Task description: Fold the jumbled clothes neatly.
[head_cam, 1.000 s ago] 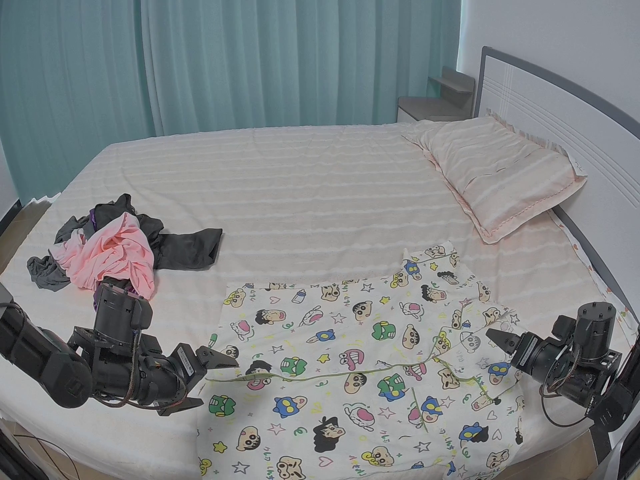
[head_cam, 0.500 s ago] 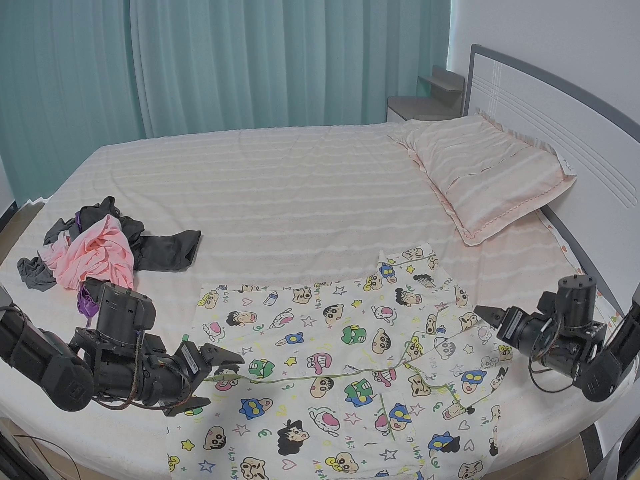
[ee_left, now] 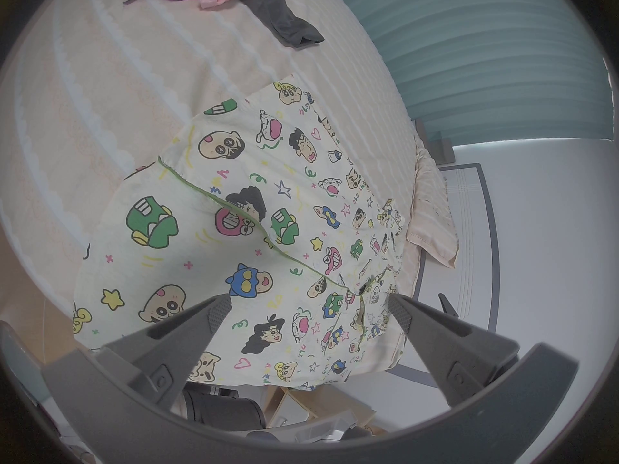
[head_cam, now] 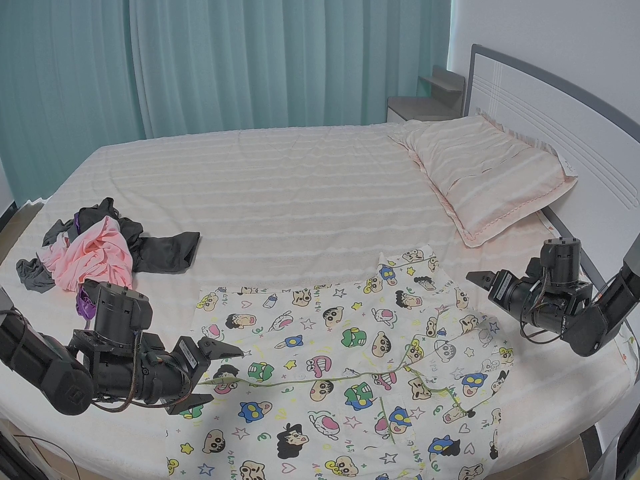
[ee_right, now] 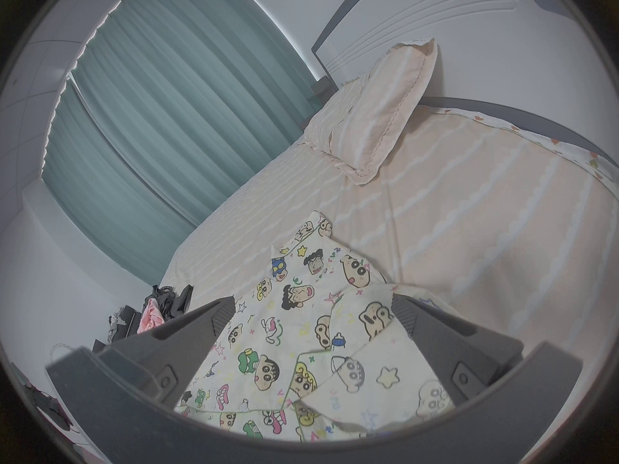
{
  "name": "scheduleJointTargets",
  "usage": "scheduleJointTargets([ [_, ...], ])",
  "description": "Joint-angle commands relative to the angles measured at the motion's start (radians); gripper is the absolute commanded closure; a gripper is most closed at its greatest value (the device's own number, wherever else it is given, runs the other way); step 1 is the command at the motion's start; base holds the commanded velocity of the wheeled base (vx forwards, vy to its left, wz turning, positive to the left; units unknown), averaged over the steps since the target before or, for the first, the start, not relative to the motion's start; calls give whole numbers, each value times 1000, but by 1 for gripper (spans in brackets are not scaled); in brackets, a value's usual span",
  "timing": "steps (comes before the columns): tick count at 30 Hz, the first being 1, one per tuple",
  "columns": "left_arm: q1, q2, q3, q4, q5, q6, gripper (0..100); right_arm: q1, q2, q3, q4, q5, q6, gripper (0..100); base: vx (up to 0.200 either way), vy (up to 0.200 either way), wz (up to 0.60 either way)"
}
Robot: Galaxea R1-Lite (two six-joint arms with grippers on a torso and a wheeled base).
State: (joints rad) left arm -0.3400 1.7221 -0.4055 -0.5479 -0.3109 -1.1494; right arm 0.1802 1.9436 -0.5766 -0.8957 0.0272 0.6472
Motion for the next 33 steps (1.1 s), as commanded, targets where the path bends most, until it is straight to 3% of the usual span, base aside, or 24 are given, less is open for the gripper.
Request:
scheduleJointTargets([
  [1, 1, 4, 1, -9, -1, -7, 0, -28, 90, -83, 26, 28, -18, 0, 200, 0, 0],
  [7, -1, 5, 7, -10, -2, -7, 0, -41, 198, -210, 38, 102, -47, 0, 100, 0, 0],
  [17, -1, 14, 71, -152, -2, 0, 0, -41, 376, -505, 184, 123, -74, 0, 0, 0, 0],
  [33, -1, 36, 74, -162, -2, 0, 0, -18, 568, -812, 324, 112, -103, 0, 0, 0, 0],
])
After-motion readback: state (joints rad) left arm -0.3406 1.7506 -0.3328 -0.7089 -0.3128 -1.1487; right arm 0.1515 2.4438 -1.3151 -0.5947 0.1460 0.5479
